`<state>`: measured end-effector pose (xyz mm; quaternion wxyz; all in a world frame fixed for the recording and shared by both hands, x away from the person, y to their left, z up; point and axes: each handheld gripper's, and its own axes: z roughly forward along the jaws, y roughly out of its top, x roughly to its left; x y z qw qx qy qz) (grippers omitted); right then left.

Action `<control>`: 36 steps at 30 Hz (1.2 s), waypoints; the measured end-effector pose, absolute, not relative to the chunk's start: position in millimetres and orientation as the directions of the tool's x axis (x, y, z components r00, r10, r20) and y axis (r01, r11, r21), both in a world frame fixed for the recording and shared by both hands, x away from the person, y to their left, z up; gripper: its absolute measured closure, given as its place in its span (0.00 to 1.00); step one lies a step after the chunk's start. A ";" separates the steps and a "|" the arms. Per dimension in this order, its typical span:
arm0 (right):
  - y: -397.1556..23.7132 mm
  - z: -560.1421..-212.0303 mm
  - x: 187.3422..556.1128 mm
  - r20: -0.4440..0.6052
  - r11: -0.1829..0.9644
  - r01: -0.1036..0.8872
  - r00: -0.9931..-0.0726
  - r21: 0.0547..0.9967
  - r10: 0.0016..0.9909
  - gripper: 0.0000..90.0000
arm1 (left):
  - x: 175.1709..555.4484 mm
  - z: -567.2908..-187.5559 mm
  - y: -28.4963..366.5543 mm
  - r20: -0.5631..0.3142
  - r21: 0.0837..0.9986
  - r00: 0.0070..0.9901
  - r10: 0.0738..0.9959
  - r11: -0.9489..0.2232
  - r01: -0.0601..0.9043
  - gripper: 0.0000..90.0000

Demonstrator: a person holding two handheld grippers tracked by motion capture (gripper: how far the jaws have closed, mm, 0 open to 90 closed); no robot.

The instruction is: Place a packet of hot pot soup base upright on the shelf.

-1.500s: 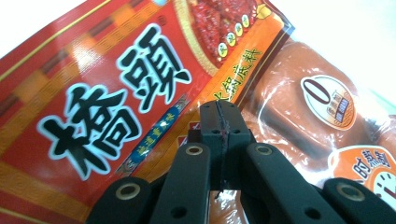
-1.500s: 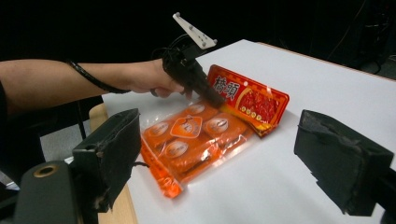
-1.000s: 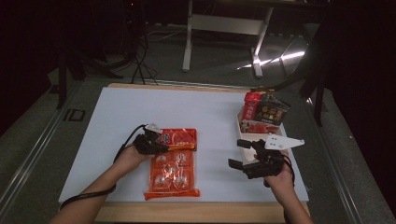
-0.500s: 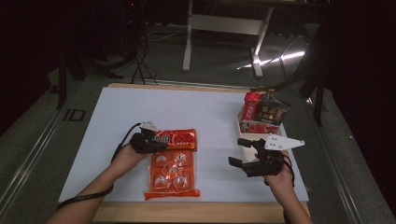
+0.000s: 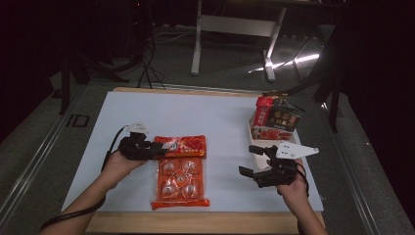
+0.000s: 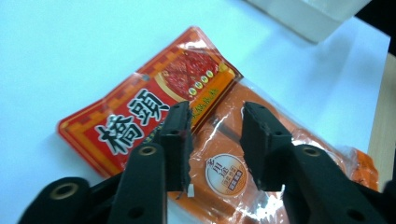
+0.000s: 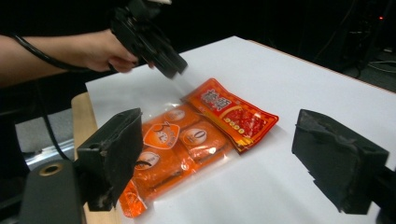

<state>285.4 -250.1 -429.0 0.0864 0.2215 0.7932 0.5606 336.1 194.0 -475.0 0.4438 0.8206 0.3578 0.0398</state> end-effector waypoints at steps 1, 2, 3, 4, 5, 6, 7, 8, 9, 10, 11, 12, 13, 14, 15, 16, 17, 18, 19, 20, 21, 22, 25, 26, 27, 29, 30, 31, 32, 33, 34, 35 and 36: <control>-249.8 -429.2 285.3 0.110 0.275 0.254 -0.887 0.927 0.449 0.17 | 334.6 -473.7 196.0 -0.248 0.760 0.739 0.627 -0.347 0.550 0.66; -249.4 -429.4 285.2 0.106 0.277 0.253 -0.885 0.927 0.453 0.17 | 333.3 -473.0 198.0 -0.248 0.762 0.735 0.631 -0.341 0.550 0.63; -248.9 -429.5 284.9 0.102 0.281 0.252 -0.884 0.926 0.456 0.17 | 332.3 -472.7 200.1 -0.251 0.763 0.731 0.635 -0.335 0.553 0.59; -248.1 -429.9 284.6 0.087 0.293 0.244 -0.884 0.925 0.460 0.16 | 331.3 -472.8 201.9 -0.248 0.765 0.725 0.642 -0.330 0.553 0.56; -248.1 -429.9 284.6 0.087 0.293 0.244 -0.884 0.925 0.460 0.16 | 330.5 -473.2 204.1 -0.249 0.768 0.721 0.647 -0.322 0.554 0.56; -247.3 -429.9 283.9 0.057 0.310 0.221 -0.886 0.925 0.461 0.15 | 330.0 -474.1 206.3 -0.256 0.769 0.712 0.654 -0.308 0.560 0.52; -247.3 -429.9 283.9 0.057 0.310 0.221 -0.886 0.925 0.461 0.15 | 329.8 -475.3 208.5 -0.256 0.768 0.702 0.665 -0.301 0.565 0.52; -246.4 -429.6 282.5 0.011 0.329 0.186 -0.884 0.926 0.468 0.15 | 330.1 -479.6 213.3 -0.271 0.770 0.689 0.672 -0.278 0.574 0.50; -246.4 -429.6 282.5 0.011 0.329 0.186 -0.884 0.926 0.468 0.15 | 330.1 -479.6 213.3 -0.271 0.770 0.689 0.672 -0.278 0.574 0.50; -246.2 -429.5 282.0 0.005 0.330 0.179 -0.885 0.927 0.466 0.15 | 330.6 -482.3 215.6 -0.271 0.769 0.679 0.682 -0.271 0.579 0.50; -246.0 -429.6 281.7 0.010 0.326 0.179 -0.888 0.928 0.459 0.15 | 331.6 -485.4 217.5 -0.277 0.766 0.674 0.684 -0.266 0.585 0.48; -245.6 -429.7 281.3 0.007 0.330 0.179 -0.887 0.927 0.462 0.15 | 332.6 -488.7 219.2 -0.277 0.764 0.669 0.690 -0.264 0.589 0.48; -245.6 -429.7 281.3 0.007 0.330 0.179 -0.887 0.927 0.462 0.15 | 332.6 -488.7 219.2 -0.277 0.764 0.669 0.690 -0.264 0.589 0.48; -244.8 -431.4 280.9 0.013 0.333 0.192 -0.882 0.923 0.471 0.14 | 334.7 -495.6 220.9 -0.277 0.758 0.655 0.703 -0.259 0.598 0.47; -244.9 -432.2 281.1 0.026 0.323 0.202 -0.880 0.924 0.474 0.14 | 336.3 -498.9 221.9 -0.275 0.755 0.647 0.711 -0.258 0.603 0.47; -244.9 -432.2 281.1 0.026 0.323 0.202 -0.880 0.924 0.474 0.14 | 337.3 -501.9 222.6 -0.275 0.755 0.642 0.715 -0.252 0.605 0.47; -245.0 -432.9 281.2 0.033 0.318 0.208 -0.877 0.925 0.479 0.14 | 338.5 -504.8 223.3 -0.276 0.756 0.637 0.720 -0.247 0.607 0.47; -244.7 -433.4 281.0 0.029 0.320 0.209 -0.873 0.924 0.486 0.14 | 340.2 -507.8 224.4 -0.279 0.754 0.631 0.724 -0.242 0.611 0.47; -243.2 -434.3 280.6 0.004 0.342 0.200 -0.868 0.918 0.496 0.12 | 341.9 -510.9 224.7 -0.286 0.752 0.621 0.730 -0.232 0.617 0.46; -243.2 -434.3 280.6 0.004 0.342 0.200 -0.868 0.918 0.496 0.12 | 343.7 -514.1 225.7 -0.291 0.751 0.620 0.729 -0.227 0.620 0.46; -242.8 -435.5 280.6 0.000 0.337 0.193 -0.867 0.921 0.498 0.12 | 345.8 -517.4 226.0 -0.300 0.747 0.613 0.731 -0.219 0.627 0.43; -242.8 -435.5 280.6 0.000 0.337 0.193 -0.867 0.921 0.498 0.12 | 348.2 -520.6 226.0 -0.299 0.743 0.609 0.735 -0.221 0.632 0.43; -241.4 -436.9 281.2 0.012 0.332 0.205 -0.866 0.921 0.500 0.12 | 355.3 -529.2 224.8 -0.313 0.727 0.589 0.745 -0.211 0.653 0.43; -240.8 -437.3 281.2 0.011 0.339 0.208 -0.866 0.918 0.501 0.12 | 357.6 -531.6 224.0 -0.314 0.723 0.584 0.749 -0.209 0.658 0.43; -239.4 -438.6 280.2 0.007 0.347 0.207 -0.867 0.915 0.498 0.12 | 362.5 -536.0 223.3 -0.328 0.715 0.577 0.748 -0.202 0.669 0.43; -239.1 -439.1 279.7 0.003 0.353 0.207 -0.866 0.912 0.500 0.12 | 364.7 -537.8 222.3 -0.328 0.710 0.573 0.751 -0.204 0.674 0.44; -238.8 -439.5 279.4 0.005 0.359 0.213 -0.866 0.909 0.500 0.12 | 366.8 -539.6 221.2 -0.331 0.706 0.572 0.751 -0.205 0.678 0.45; -238.6 -439.9 278.9 0.001 0.363 0.212 -0.864 0.907 0.503 0.12 | 368.7 -541.2 220.1 -0.329 0.700 0.565 0.757 -0.207 0.684 0.45; -238.6 -440.1 278.3 -0.002 0.366 0.211 -0.864 0.906 0.503 0.13 | 370.8 -542.8 219.2 -0.325 0.694 0.564 0.759 -0.214 0.688 0.45; -238.6 -440.0 278.1 -0.001 0.366 0.212 -0.864 0.906 0.503 0.13 | 372.8 -544.2 217.6 -0.320 0.685 0.567 0.759 -0.229 0.692 0.46; -239.0 -439.7 277.9 0.000 0.364 0.213 -0.863 0.907 0.505 0.13 | 374.3 -545.3 216.1 -0.309 0.682 0.569 0.762 -0.239 0.691 0.46; -239.4 -439.4 278.0 0.003 0.361 0.214 -0.864 0.907 0.504 0.13 | 376.1 -546.4 215.8 -0.316 0.676 0.570 0.759 -0.241 0.696 0.46; -239.7 -439.1 278.1 0.005 0.361 0.215 -0.864 0.907 0.504 0.14 | 378.0 -547.6 215.7 -0.329 0.672 0.567 0.755 -0.235 0.702 0.49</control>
